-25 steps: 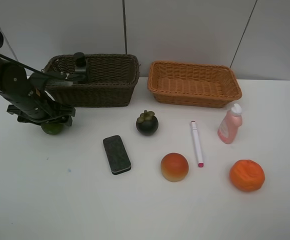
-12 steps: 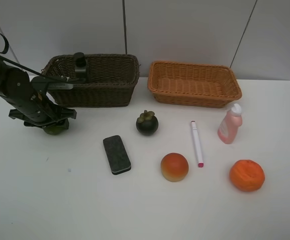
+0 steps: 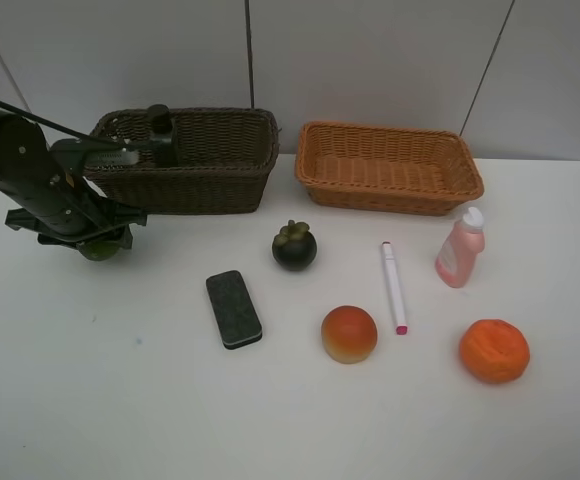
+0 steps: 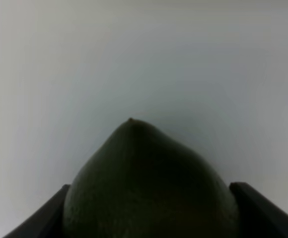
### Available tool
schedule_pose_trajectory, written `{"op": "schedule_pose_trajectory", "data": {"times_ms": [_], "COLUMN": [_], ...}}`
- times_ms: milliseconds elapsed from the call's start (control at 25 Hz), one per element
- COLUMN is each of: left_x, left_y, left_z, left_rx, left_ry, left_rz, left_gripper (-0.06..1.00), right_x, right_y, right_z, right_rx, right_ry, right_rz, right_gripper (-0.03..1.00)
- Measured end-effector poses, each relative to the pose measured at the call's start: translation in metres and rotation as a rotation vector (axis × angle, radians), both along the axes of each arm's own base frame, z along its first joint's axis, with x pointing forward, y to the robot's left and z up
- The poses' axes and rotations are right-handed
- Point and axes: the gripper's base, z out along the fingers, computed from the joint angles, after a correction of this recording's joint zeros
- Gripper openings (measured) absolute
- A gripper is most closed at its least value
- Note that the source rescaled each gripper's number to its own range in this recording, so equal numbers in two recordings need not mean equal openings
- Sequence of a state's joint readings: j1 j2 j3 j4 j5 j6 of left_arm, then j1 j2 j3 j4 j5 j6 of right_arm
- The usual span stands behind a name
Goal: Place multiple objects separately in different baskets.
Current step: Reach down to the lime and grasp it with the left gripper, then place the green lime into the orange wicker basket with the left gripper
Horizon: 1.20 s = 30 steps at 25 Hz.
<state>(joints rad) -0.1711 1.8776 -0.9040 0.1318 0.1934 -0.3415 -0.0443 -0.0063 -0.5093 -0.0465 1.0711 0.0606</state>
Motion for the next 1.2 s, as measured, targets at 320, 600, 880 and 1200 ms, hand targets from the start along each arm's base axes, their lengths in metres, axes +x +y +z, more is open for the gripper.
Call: {"op": "schedule_pose_trajectory", "data": {"times_ms": [320,600,880,1200], "left_x": [0.011,0.054,0.108,0.144], "left_y": [-0.057,-0.146,-0.23,-0.284], "left_z": [0.088,0.123,0.082,0.03], "left_rx": [-0.076,-0.197,-0.283,-0.327], "left_ry": [-0.234,-0.378,-0.407,-0.466], "left_rz": [-0.132,-0.258,-0.317,-0.358], "left_gripper": [0.49,0.49,0.49,0.49], "right_x": [0.0,0.0,0.0,0.0], "right_y": [0.0,0.0,0.0,0.0], "right_z": [0.0,0.0,0.0,0.0], "right_rx": [0.0,0.0,0.0,0.0], "right_ry": [0.0,0.0,0.0,0.0], "right_rz": [0.0,0.0,0.0,0.0], "right_gripper": [1.0,1.0,1.0,1.0]}}
